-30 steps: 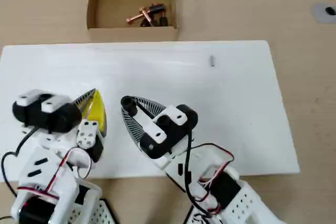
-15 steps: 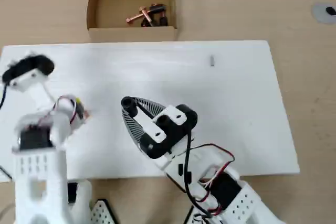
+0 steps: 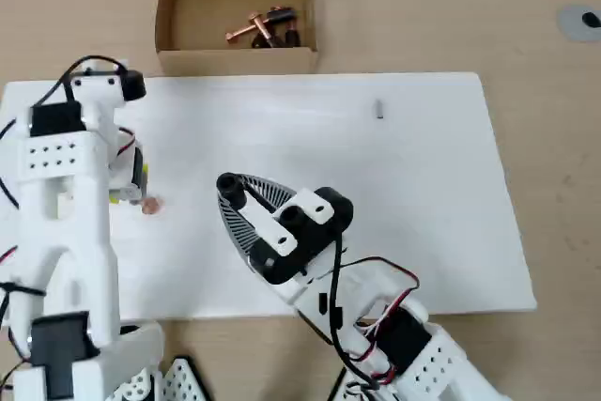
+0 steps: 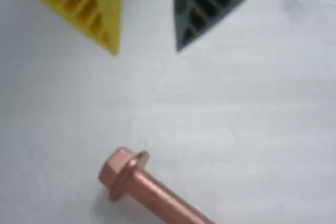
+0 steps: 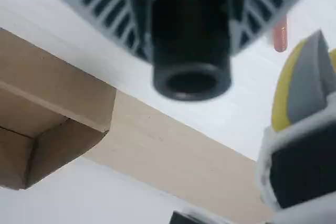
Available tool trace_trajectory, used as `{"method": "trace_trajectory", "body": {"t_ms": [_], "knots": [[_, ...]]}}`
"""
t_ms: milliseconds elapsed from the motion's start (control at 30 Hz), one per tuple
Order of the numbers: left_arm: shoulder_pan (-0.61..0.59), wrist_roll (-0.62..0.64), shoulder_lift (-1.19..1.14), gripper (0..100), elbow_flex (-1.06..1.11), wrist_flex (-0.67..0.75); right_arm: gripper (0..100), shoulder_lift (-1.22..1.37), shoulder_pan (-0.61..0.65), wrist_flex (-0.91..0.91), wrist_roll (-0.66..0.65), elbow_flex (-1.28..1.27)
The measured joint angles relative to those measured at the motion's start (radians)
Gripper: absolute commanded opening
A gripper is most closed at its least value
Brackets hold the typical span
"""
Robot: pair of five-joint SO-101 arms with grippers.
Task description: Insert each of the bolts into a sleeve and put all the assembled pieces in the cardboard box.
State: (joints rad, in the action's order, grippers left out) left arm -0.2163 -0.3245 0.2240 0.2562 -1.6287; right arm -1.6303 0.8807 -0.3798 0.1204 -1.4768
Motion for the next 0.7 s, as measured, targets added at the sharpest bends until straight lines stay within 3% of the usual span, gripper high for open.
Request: {"method": "trace_trajectory", "body": {"t_ms": [167, 267, 367, 500, 633, 700], "knots": [[-0.015, 0.091, -0.094, 8, 0.014, 0.006, 0.9, 0.0, 0.0, 0.0, 0.0, -0.002], [-0.012, 0.009, -0.137, 8, 0.063, 0.008, 0.9, 0.0, 0.0, 0.0, 0.0, -0.002], [-0.011, -0.186, -0.138, 8, 0.075, 0.038, 0.9, 0.0, 0.0, 0.0, 0.0, -0.002], [-0.077, -0.56, -0.147, 11, 0.028, 0.058, 0.9, 0.0, 0.0, 0.0, 0.0, -0.002], [-0.097, -0.979, -0.147, 14, -0.049, -0.032, 0.9, 0.0, 0.0, 0.0, 0.0, -0.014], [-0.086, -1.123, -0.15, 15, -0.077, -0.064, 0.9, 0.0, 0.0, 0.0, 0.0, -0.031]]}}
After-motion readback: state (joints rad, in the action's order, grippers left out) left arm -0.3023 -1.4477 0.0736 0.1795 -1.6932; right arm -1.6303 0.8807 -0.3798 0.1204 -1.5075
